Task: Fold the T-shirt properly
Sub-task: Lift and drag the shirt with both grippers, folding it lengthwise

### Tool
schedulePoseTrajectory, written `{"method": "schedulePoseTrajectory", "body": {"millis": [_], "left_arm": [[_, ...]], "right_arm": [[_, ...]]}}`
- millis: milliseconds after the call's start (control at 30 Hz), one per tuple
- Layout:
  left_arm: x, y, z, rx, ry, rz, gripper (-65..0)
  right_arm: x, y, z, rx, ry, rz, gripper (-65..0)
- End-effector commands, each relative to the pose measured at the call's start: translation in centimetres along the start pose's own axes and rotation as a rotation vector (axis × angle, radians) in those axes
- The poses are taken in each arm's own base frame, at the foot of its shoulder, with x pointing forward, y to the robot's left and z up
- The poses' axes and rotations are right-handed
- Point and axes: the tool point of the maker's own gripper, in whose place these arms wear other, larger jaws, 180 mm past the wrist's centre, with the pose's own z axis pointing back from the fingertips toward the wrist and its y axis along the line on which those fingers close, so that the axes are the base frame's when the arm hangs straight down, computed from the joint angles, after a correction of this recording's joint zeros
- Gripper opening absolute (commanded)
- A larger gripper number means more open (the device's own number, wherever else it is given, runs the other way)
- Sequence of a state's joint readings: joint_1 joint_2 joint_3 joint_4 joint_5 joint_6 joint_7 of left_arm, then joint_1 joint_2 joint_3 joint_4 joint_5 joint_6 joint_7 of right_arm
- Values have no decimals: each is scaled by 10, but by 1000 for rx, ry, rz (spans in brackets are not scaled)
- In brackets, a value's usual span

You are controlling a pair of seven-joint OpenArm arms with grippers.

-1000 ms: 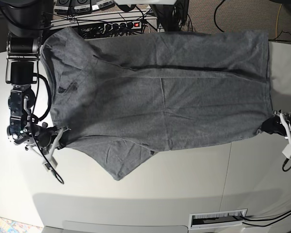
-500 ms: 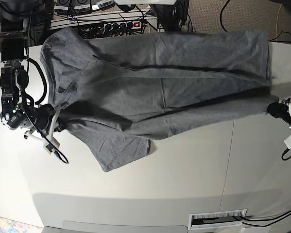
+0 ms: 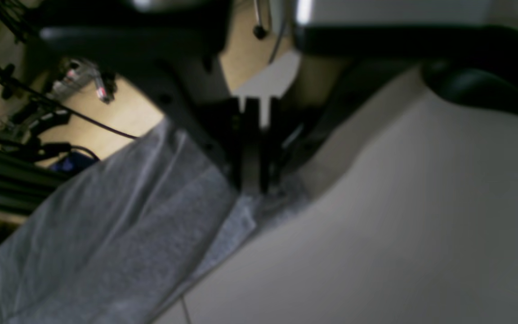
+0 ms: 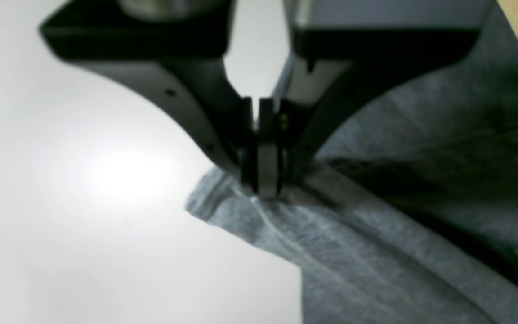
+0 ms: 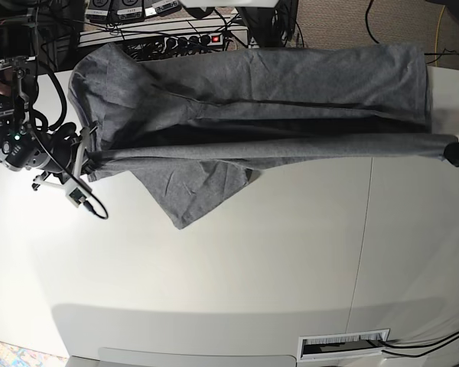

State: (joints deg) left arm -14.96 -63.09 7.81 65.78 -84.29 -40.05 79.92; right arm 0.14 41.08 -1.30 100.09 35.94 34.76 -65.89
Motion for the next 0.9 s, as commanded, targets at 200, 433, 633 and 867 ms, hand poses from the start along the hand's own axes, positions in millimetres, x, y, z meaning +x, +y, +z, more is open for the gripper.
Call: {"method": "schedulePoseTrajectory", "body": {"millis": [200,433,633,867], "left_arm": [[-30,2,0,1,66,36,-650],[-58,-3,-12,-24,131,70,-650],[-77,-9,-20,-46,178,83,-650],[-106,-30,-36,-100,254,71,-650]], "right_arm": [[-13,-13,20,-47,0,-34,-650],[-21,-5,24,-43,15,-26,-650],[-23,-5,24,-43,25,-26,-650],[-26,-5,24,-43,45,-26,-650]]}}
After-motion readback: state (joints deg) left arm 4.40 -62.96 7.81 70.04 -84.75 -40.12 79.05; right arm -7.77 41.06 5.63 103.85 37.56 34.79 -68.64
